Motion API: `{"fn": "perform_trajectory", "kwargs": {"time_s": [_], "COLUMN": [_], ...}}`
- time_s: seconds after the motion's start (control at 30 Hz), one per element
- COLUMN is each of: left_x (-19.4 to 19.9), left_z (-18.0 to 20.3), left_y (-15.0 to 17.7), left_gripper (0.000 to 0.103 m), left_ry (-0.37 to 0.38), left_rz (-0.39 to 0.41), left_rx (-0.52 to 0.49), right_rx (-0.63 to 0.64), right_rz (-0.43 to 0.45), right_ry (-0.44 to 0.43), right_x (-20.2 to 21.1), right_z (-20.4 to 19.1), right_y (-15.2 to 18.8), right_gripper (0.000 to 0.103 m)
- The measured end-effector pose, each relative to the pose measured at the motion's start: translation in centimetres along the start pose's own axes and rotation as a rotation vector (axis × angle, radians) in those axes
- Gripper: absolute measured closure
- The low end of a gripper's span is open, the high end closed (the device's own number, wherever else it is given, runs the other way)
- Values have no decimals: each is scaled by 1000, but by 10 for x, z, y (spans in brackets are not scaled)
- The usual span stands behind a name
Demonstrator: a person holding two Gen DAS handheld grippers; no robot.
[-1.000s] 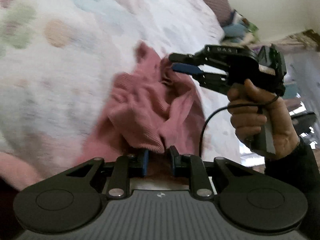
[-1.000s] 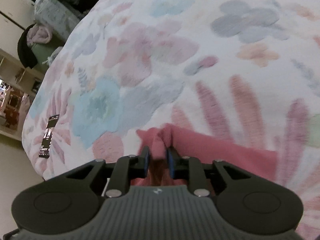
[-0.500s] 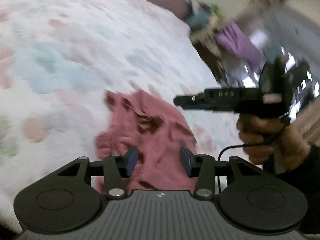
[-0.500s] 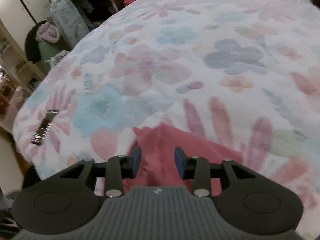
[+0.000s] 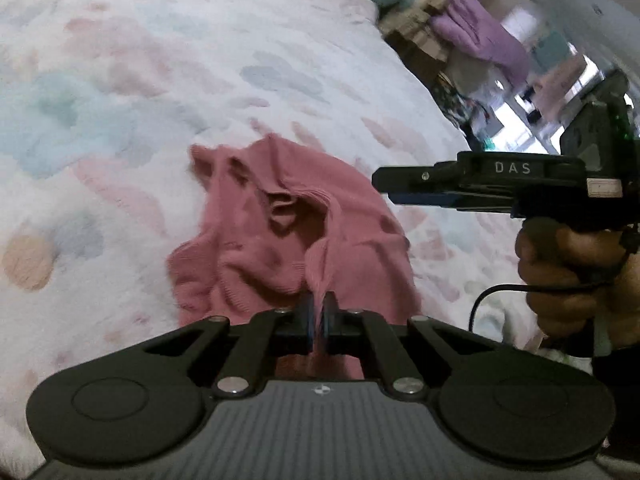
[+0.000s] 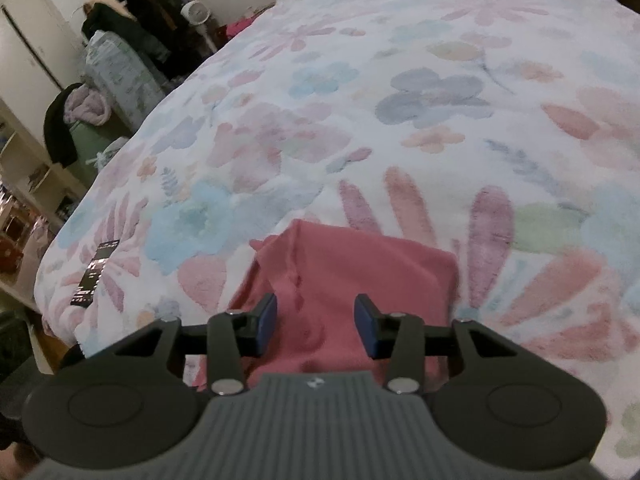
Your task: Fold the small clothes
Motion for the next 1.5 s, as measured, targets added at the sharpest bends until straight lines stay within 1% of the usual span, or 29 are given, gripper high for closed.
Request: {"fn": "perform_trajectory", "kwargs": {"time_s": [0.07, 0.2, 0.27, 0.3, 0.33, 0.37, 0.4, 0.43, 0.5, 0.63, 0.73, 0.8, 0.87, 0.93, 0.97, 1.03, 1.1, 1.13, 1.17, 1.2, 1.23, 1.27, 1.3, 1.33, 1.37, 1.4, 1.43, 1.5], "left_x": [0, 1, 3, 3, 4, 4, 5, 5, 10, 29, 39, 41, 37, 27, 21, 12, 6, 4, 2, -2, -4, -4, -2, 0, 4, 10, 16, 29], "left_z": [-6, -7, -6, -6, -6, -7, -8, -9, -14, -22, -33, -46, -59, -69, -71, -70, -63, -61, -59, -58, -58, -58, -58, -58, -59, -59, -59, -57], "left_y": [2, 7, 8, 8, 9, 9, 10, 9, 8, 10, 15, 18, 19, 22, 23, 25, 26, 24, 25, 24, 22, 21, 20, 17, 15, 12, 9, 1], "left_gripper": [100, 100, 100, 100, 100, 100, 100, 100, 100, 100, 100, 100, 100, 100, 100, 100, 99, 98, 96, 93, 90, 84, 79, 76, 69, 64, 64, 62], "left_ry": [-1, -5, -3, -2, -1, 2, 6, 12, 33, 56, 37, 6, -27, -59, -60, -56, -64, -76, -90, -99, -104, -108, -109, -106, -105, -113, -123, -141], "left_rz": [-13, -17, -15, -14, -16, -17, -18, -18, -4, 26, 50, 54, 33, -7, -37, -67, -75, -77, -83, -93, -103, -104, -97, -91, -85, -76, -60, -20], "left_rx": [29, 32, 30, 29, 29, 30, 32, 37, 61, 87, 115, 150, 188, 205, 209, 209, 184, 178, 174, 167, 159, 159, 161, 163, 163, 162, 160, 147], "right_rx": [34, 95, 100, 106, 122, 144, 169, 181, 163, 175, 170, 169, 164, 163, 169, 188, 218, 231, 237, 239, 234, 217, 201, 185, 171, 159, 146, 133], "right_rz": [-26, -103, -147, -171, -206, -232, -250, -262, -253, -192, -159, -150, -158, -174, -187, -223, -253, -266, -272, -279, -275, -249, -228, -194, -147, -111, -74, -19], "right_ry": [-4, 44, 64, 82, 125, 160, 183, 186, 140, 87, 48, 33, 18, 12, 15, 40, 66, 84, 85, 75, 58, 33, 9, -18, -45, -61, -70, -56], "right_x": [-14, -56, -80, -91, -104, -112, -118, -121, -116, -97, -91, -94, -102, -115, -124, -143, -162, -171, -177, -180, -178, -170, -162, -148, -129, -112, -93, -56], "right_z": [-7, -20, -20, -20, -19, -19, -20, -20, -21, -38, -51, -58, -61, -64, -65, -63, -59, -56, -52, -48, -47, -47, -47, -47, -46, -45, -43, -38], "right_y": [-10, -35, -46, -49, -51, -51, -51, -50, -51, -58, -65, -69, -70, -70, -68, -62, -56, -51, -47, -45, -43, -44, -46, -48, -49, -50, -49, -40], "right_gripper": [60, 60, 63, 68, 87, 103, 103, 103, 103, 103, 103, 103, 103, 103, 103, 103, 103, 103, 103, 103, 99, 98, 92, 84, 77, 76, 74, 70]}}
Point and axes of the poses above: each gripper's, at about its wrist camera, not at the fingertips, and x roughly against the way its jaws point, z to its right, y to its underside, the point moved 1 cm from there along -x, roughly the way its jaws point, and after that the axes turned 14 degrees about -y, right-handed, at the moved point
